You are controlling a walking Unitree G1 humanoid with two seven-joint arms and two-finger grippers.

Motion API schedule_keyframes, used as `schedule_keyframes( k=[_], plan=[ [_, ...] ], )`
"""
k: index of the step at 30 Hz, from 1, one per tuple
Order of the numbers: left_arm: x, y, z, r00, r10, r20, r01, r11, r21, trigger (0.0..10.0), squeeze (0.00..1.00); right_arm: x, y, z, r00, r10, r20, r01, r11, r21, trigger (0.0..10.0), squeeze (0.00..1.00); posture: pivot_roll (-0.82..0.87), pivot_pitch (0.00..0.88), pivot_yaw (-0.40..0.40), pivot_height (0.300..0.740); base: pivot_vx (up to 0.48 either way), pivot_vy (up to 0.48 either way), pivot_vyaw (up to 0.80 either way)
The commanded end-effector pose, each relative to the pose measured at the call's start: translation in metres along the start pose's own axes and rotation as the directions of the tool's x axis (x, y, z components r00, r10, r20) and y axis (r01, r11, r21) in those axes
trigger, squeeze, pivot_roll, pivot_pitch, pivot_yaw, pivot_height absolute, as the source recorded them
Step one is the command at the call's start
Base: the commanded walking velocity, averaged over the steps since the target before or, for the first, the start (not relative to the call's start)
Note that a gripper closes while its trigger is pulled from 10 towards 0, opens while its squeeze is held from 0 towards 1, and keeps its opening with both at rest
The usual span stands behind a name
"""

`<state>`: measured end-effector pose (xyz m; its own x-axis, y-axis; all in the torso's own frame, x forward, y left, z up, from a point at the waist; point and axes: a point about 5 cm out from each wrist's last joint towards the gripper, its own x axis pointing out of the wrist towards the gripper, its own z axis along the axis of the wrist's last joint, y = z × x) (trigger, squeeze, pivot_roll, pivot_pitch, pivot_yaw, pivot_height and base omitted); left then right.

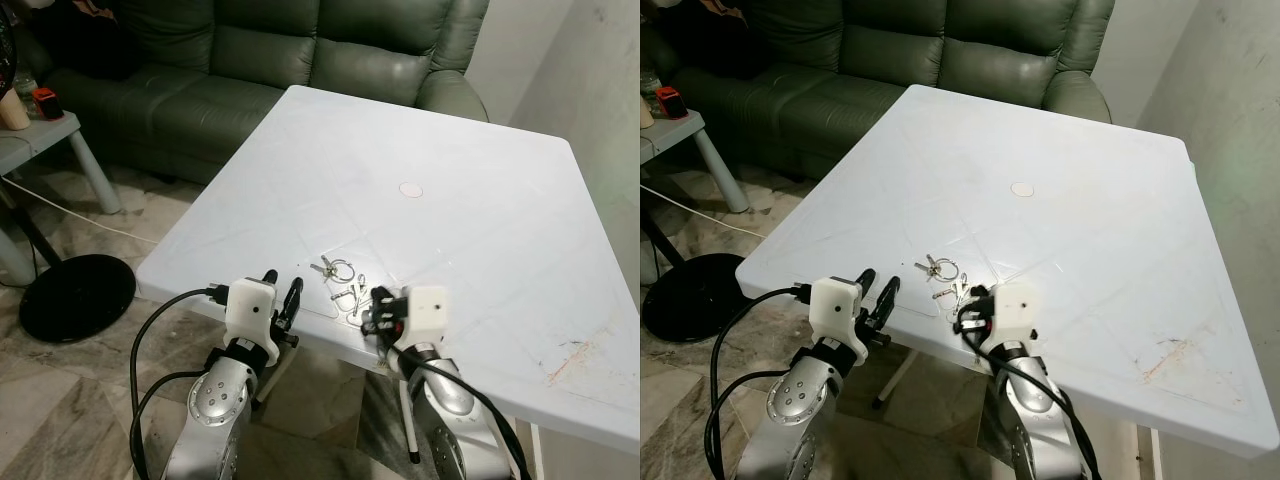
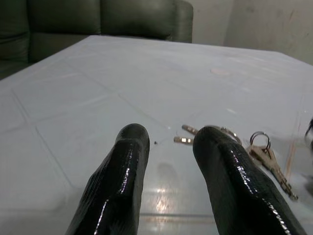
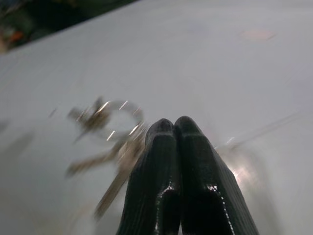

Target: Hang keys on a hook

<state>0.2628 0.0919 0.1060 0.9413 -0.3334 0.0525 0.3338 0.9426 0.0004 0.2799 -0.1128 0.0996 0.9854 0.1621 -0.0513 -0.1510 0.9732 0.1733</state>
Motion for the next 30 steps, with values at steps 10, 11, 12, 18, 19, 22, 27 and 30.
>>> schedule_keyframes(
  k=[10,11,12,18,19,22,27,30],
  plan=[
    [0.036,0.017,0.019,0.996,0.071,0.048,-0.071,0.997,0.005,10.0,0.0,0.017,-0.041,0.056,0.965,-0.095,0.244,0.125,0.986,-0.111,0.0,0.0,0.1,0.022,-0.075,0.736,0.0,0.0,0.0],
    [0.042,0.022,0.024,0.994,0.089,0.056,-0.089,0.996,0.005,10.0,0.0,0.017,-0.045,0.059,0.961,-0.099,0.259,0.132,0.985,-0.114,0.0,0.0,0.1,0.019,-0.074,0.736,0.0,0.0,0.0],
    [0.045,0.025,0.027,0.993,0.099,0.064,-0.098,0.995,-0.014,10.0,0.0,0.017,-0.046,0.06,0.96,-0.1,0.261,0.133,0.985,-0.113,0.0,0.0,0.1,0.01,-0.071,0.736,0.0,0.0,0.0],
    [0.059,0.044,0.045,0.988,0.125,0.096,-0.115,0.988,-0.105,10.0,0.0,0.013,-0.052,0.061,0.959,-0.083,0.272,0.118,0.986,-0.116,10.0,0.0,0.09,0.0,-0.058,0.736,0.0,0.0,0.0],
    [0.06,0.045,0.046,0.988,0.12,0.1,-0.108,0.987,-0.12,10.0,0.0,0.011,-0.053,0.06,0.958,-0.084,0.273,0.118,0.987,-0.111,10.0,0.0,0.09,0.0,-0.055,0.736,0.0,0.0,0.0],
    [0.058,0.049,0.039,0.991,0.109,0.072,-0.097,0.984,-0.15,10.0,0.0,0.002,-0.053,0.051,0.959,-0.063,0.275,0.093,0.991,-0.097,10.0,0.0,0.08,0.0,-0.045,0.736,0.0,0.0,0.0],
    [0.054,0.051,0.03,0.992,0.117,0.038,-0.108,0.975,-0.193,10.0,0.0,-0.005,-0.053,0.036,0.966,-0.088,0.241,0.114,0.989,-0.097,10.0,0.0,0.08,0.0,-0.04,0.736,0.0,0.0,0.0],
    [0.051,0.05,0.029,0.994,0.099,0.047,-0.086,0.97,-0.228,10.0,0.0,-0.008,-0.053,0.031,0.966,-0.114,0.231,0.138,0.986,-0.09,10.0,0.0,0.08,0.0,-0.042,0.736,0.0,0.0,0.0]
  ],
)
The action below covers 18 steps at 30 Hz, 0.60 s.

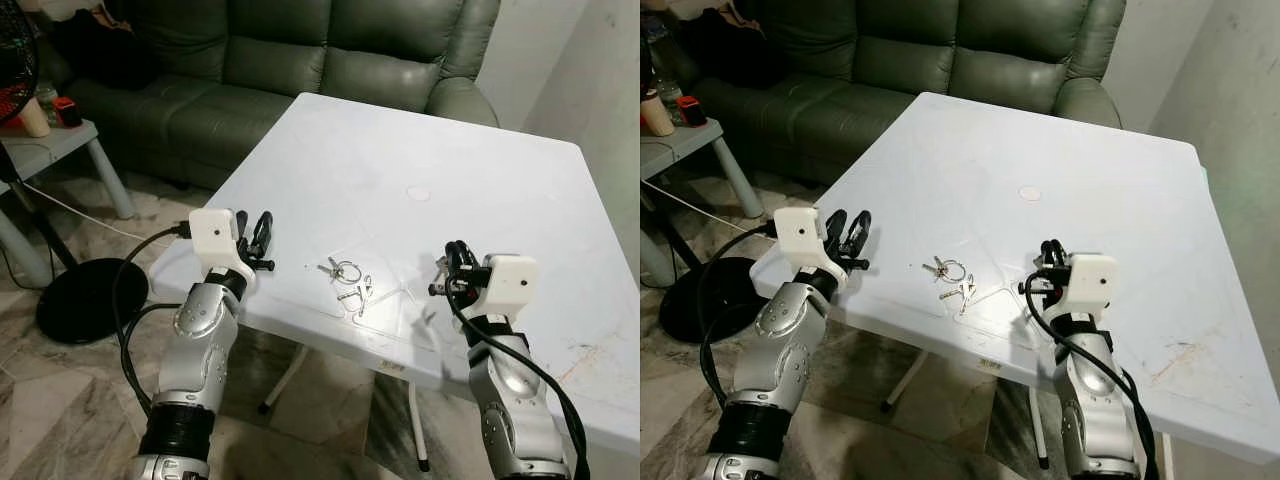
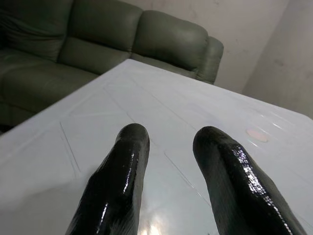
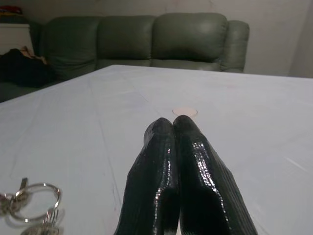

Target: Hang keys on a hook

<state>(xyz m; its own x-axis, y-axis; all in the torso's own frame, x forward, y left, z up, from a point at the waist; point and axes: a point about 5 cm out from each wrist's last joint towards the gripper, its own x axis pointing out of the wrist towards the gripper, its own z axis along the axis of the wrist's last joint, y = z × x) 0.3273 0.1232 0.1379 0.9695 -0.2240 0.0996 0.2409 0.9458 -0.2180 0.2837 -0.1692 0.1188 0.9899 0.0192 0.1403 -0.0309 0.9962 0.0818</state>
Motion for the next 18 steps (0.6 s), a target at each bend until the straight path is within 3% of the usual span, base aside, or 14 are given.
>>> schedule_keyframes(
  k=[1,12,18],
  plan=[
    [-0.003,0.0,-0.002,1.0,-0.013,0.0,0.013,1.0,-0.009,10.0,0.0,-0.003,-0.001,0.001,1.0,-0.012,0.014,0.012,1.0,-0.004,10.0,0.0,0.08,0.0,-0.041,0.736,0.0,0.0,0.0],
    [-0.006,0.01,-0.006,1.0,0.008,-0.007,-0.008,1.0,0.025,10.0,0.0,0.002,-0.003,-0.003,0.999,-0.031,-0.008,0.031,0.998,-0.061,10.0,0.0,0.09,0.0,-0.036,0.736,0.0,0.0,0.0],
    [0.002,0.014,0.001,1.0,0.018,0.01,-0.018,0.998,0.058,10.0,0.0,0.009,0.001,-0.003,1.0,-0.004,-0.024,0.003,0.997,-0.073,10.0,0.0,0.1,0.0,-0.039,0.736,0.0,0.0,-0.67]
  ],
)
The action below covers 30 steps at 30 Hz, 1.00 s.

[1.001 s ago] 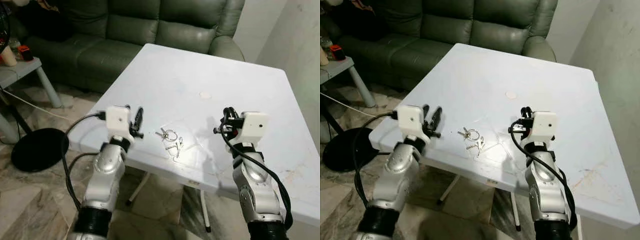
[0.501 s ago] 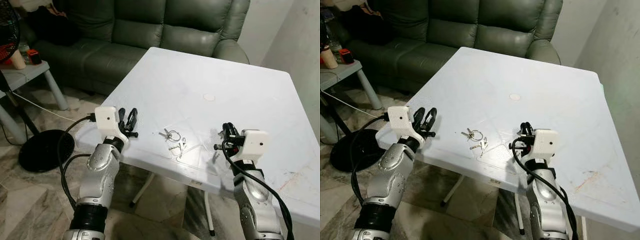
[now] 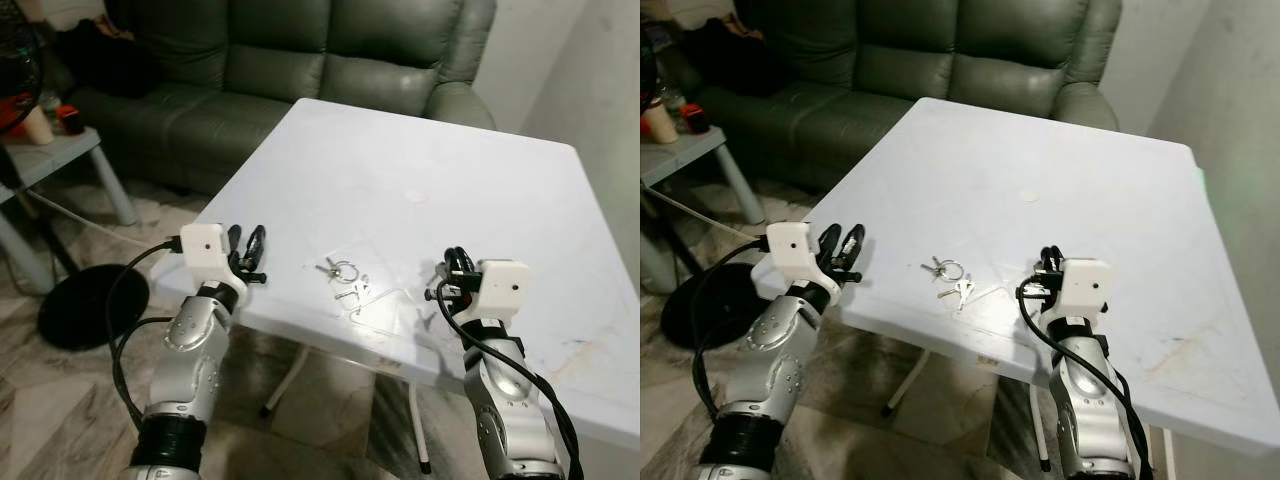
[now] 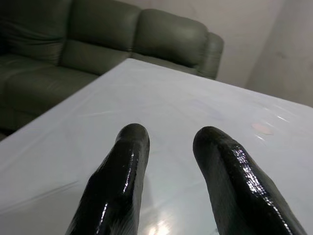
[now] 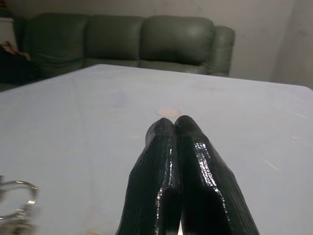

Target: Hang keys on a hook

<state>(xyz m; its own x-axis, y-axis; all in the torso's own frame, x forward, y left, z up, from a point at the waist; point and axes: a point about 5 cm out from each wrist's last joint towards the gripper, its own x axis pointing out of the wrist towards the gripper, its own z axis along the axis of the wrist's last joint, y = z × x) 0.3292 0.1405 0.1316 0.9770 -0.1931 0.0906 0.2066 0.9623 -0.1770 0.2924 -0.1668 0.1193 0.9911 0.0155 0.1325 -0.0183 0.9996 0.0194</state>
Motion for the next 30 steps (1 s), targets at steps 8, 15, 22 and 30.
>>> schedule_keyframes(
  k=[8,15,22,30],
  plan=[
    [0.008,-0.0043,0.0048,1.0,0.004,0.011,-0.004,0.999,0.031,10.0,0.0,0.0032,0.0039,-0.0022,1.0,0.02,-0.018,-0.02,1.0,-0.006,10.0,0.0,0.1,0.0,-0.036,0.736,0.0,0.0,-0.74],
    [0.0073,-0.0058,-0.0022,1.0,0.02,-0.017,-0.02,1.0,-0.001,10.0,0.0,0.0,0.0083,-0.005,0.999,0.023,-0.027,-0.024,1.0,-0.007,10.0,0.0,0.09,0.0,-0.037,0.736,0.0,0.137,-0.76],
    [0.0084,-0.0024,-0.0004,0.999,0.052,-0.011,-0.052,0.999,0.004,10.0,0.0,-0.0006,0.0078,-0.0051,0.999,0.024,-0.031,-0.024,1.0,-0.008,10.0,0.0,0.09,0.0,-0.037,0.736,0.0,0.343,-0.76],
    [0.0084,0.0002,-0.0023,0.992,0.122,-0.026,-0.121,0.992,0.034,10.0,0.0,-0.0016,0.0063,-0.0053,0.999,0.016,-0.037,-0.017,1.0,-0.013,10.0,0.0,0.09,0.0,-0.038,0.736,0.0,0.0,-0.76]
  ],
)
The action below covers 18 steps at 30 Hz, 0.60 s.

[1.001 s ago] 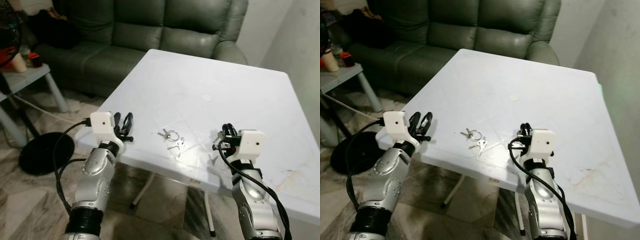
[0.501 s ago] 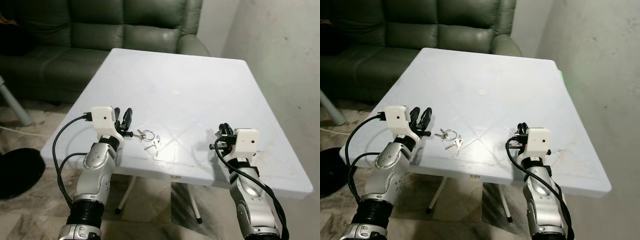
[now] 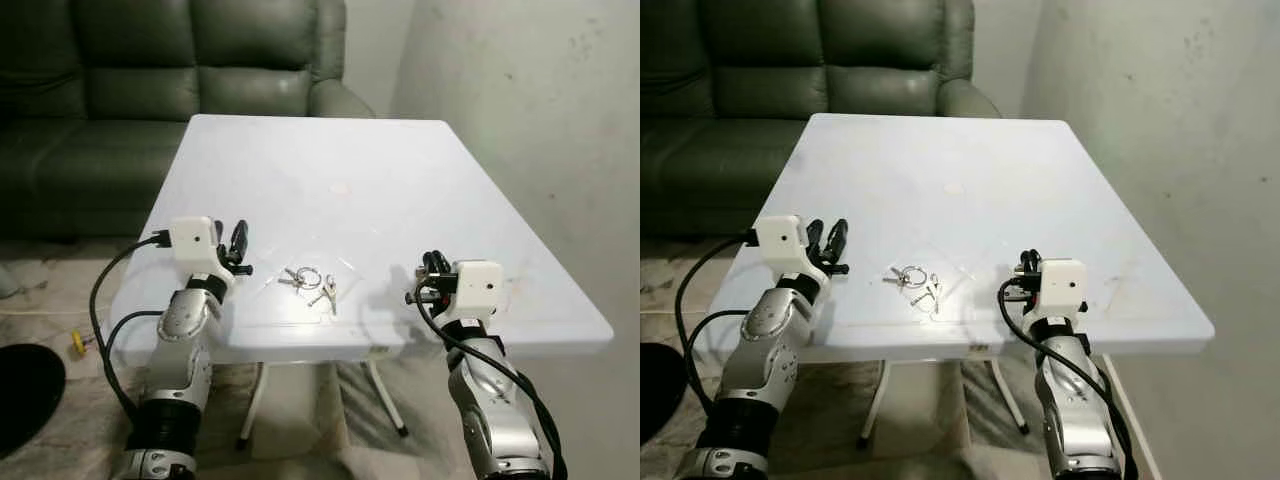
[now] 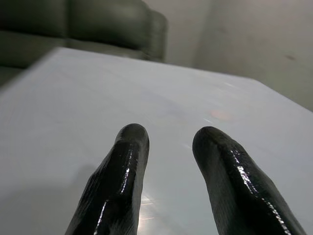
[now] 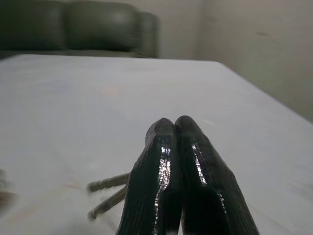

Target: Hang keys on a hook

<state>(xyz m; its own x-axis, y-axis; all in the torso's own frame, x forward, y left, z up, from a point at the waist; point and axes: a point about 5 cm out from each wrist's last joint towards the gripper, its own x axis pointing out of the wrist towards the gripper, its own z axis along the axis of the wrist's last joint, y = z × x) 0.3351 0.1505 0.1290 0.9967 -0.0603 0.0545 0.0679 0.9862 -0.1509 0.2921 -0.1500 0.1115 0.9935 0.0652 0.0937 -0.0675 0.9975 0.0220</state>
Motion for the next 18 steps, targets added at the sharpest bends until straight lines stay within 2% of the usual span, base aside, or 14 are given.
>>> schedule_keyframes(
  k=[1,18],
  plan=[
    [0.0035,-0.0116,-0.0017,1.0,-0.013,-0.022,0.013,1.0,-0.009,10.0,0.0,-0.0012,-0.0102,0.0028,0.999,-0.032,0.003,0.032,0.999,-0.022,10.0,0.0,0.09,0.0,-0.038,0.736,0.0,0.0,-0.76],
    [0.0035,-0.0116,-0.0017,1.0,-0.013,-0.022,0.013,1.0,-0.009,10.0,0.0,-0.0012,-0.0102,0.0028,0.999,-0.032,0.003,0.032,0.999,-0.022,10.0,0.0,0.09,0.0,-0.038,0.736,0.0,0.0,-0.76]
  ],
)
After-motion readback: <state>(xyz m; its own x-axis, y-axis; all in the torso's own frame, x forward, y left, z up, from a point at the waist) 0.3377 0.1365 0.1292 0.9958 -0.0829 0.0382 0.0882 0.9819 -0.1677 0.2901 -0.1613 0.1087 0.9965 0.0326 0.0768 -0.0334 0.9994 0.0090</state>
